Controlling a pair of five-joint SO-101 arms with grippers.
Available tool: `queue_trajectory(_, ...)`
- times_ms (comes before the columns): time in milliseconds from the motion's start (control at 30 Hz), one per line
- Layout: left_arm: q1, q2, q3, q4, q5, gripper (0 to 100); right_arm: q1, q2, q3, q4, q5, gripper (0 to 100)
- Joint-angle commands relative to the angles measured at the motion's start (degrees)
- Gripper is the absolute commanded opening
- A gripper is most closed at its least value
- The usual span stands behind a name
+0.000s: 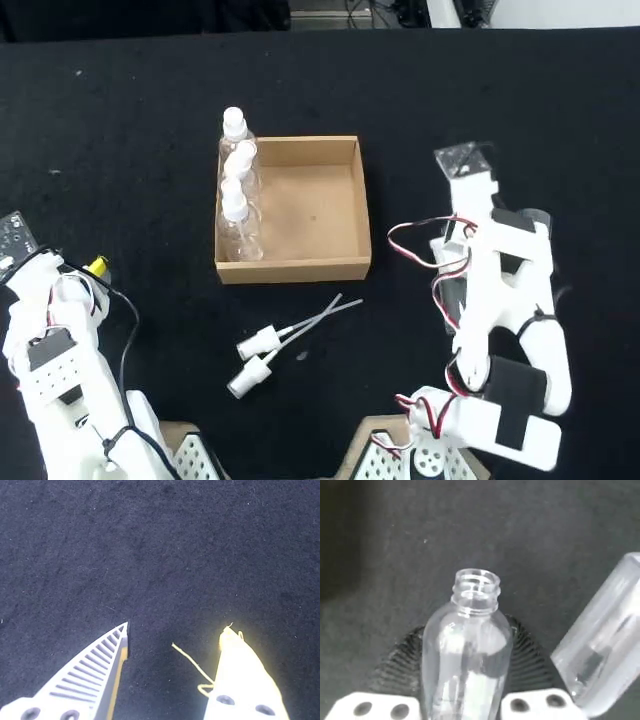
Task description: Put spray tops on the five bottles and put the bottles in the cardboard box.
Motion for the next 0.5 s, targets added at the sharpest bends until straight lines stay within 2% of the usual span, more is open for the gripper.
queue_trajectory(0, 0.66, -0.44, -0.66, -1.05, 0.26, 21, -2.90, -3.12, -1.63, 1.05, -2.02, 20.3)
queue_trajectory(67, 0.66, -0.44, -0.66, -1.05, 0.26, 21, -3.60, -3.12, -1.54, 2.11, -1.76, 29.5)
queue_trajectory(133, 0.66, -0.44, -0.66, -1.05, 0.26, 21, -3.60, -3.21, -1.98, 2.81, -2.02, 32.5)
queue_trajectory(233, 0.66, -0.44, -0.66, -1.05, 0.26, 21, -3.43, -3.21, -2.77, 3.78, -2.29, 30.7)
queue_trajectory(467, 0.66, -0.44, -0.66, -1.05, 0.26, 21, -3.60, -2.68, -4.18, 2.90, -10.20, 26.1)
